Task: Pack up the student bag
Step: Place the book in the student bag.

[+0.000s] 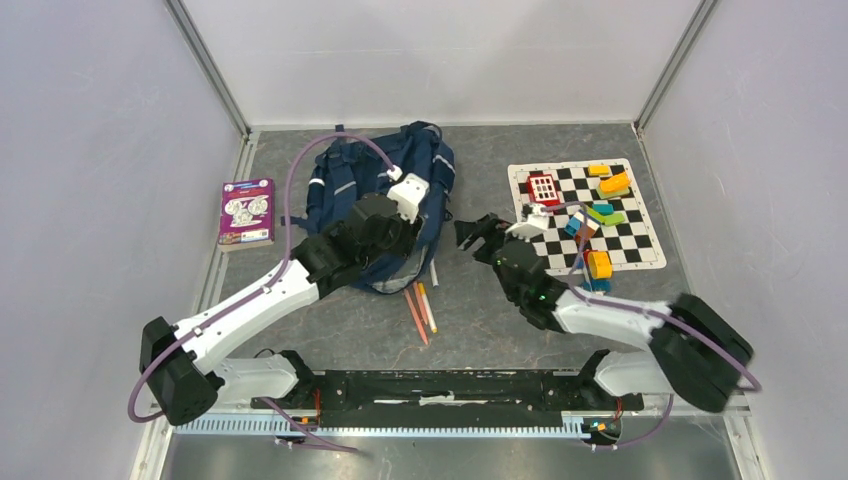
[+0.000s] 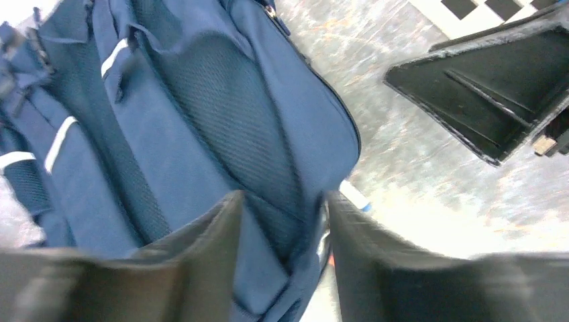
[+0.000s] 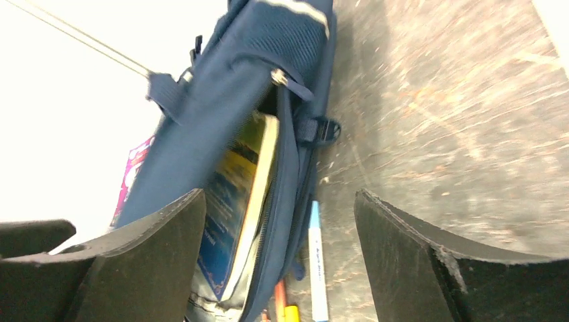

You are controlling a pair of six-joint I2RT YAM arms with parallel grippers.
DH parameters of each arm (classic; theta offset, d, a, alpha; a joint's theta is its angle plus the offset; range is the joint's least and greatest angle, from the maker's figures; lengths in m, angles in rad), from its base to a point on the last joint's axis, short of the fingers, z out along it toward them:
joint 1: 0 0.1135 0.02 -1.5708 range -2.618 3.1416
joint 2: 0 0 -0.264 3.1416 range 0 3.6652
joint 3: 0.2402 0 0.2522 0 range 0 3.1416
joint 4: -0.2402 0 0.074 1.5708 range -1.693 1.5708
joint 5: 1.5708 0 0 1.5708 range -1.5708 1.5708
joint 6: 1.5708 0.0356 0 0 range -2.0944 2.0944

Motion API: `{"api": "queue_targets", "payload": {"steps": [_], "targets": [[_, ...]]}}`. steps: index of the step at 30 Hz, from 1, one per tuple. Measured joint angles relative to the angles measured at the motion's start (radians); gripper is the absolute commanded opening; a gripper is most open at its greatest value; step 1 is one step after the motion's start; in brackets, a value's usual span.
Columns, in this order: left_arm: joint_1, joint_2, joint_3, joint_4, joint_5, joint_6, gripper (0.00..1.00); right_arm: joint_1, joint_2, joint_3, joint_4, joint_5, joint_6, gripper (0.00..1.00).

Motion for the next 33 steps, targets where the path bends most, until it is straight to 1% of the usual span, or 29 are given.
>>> {"api": "queue_targets", "payload": {"steps": [1, 2, 3, 6, 9, 12, 17, 19, 22, 25, 28, 33], "targets": [[0.000, 0.001, 0.005, 0.000, 0.013, -0.010, 0.87, -0.001, -0.053, -0.019, -0.024, 0.016, -0.024, 0.88], [0.000, 0.000, 0.013, 0.000, 0.020, -0.019, 0.97, -0.003, -0.102, -0.032, -0.047, 0.030, -0.046, 0.90], [0.000, 0.000, 0.024, 0.003, 0.026, -0.029, 0.99, -0.006, -0.167, -0.044, -0.079, 0.049, -0.080, 0.91], [0.010, -0.009, 0.042, 0.007, 0.050, -0.054, 1.00, -0.010, -0.329, -0.059, -0.153, 0.100, -0.177, 0.94], [0.072, -0.022, 0.054, -0.002, 0.102, -0.089, 1.00, -0.014, -0.459, -0.061, -0.224, 0.138, -0.272, 0.96], [0.210, -0.024, 0.063, -0.006, 0.137, -0.135, 1.00, -0.016, -0.554, -0.062, -0.300, 0.158, -0.344, 0.98], [0.547, -0.025, 0.056, -0.007, 0.190, -0.215, 1.00, -0.018, -0.669, -0.076, -0.414, 0.164, -0.425, 0.98], [0.692, -0.032, 0.014, 0.032, 0.227, -0.251, 1.00, -0.018, -0.698, -0.080, -0.444, 0.162, -0.448, 0.98], [0.885, -0.040, -0.079, 0.072, 0.231, -0.299, 1.00, -0.018, -0.720, -0.082, -0.472, 0.154, -0.469, 0.98], [1.014, -0.040, -0.166, 0.108, 0.185, -0.335, 1.00, -0.018, -0.727, -0.083, -0.486, 0.143, -0.483, 0.98], [1.112, -0.042, -0.236, 0.145, 0.134, -0.357, 1.00, -0.018, -0.726, -0.083, -0.499, 0.127, -0.497, 0.98], [1.218, -0.010, -0.279, 0.190, -0.019, -0.359, 1.00, -0.018, -0.711, -0.083, -0.507, 0.111, -0.518, 0.98]]}}
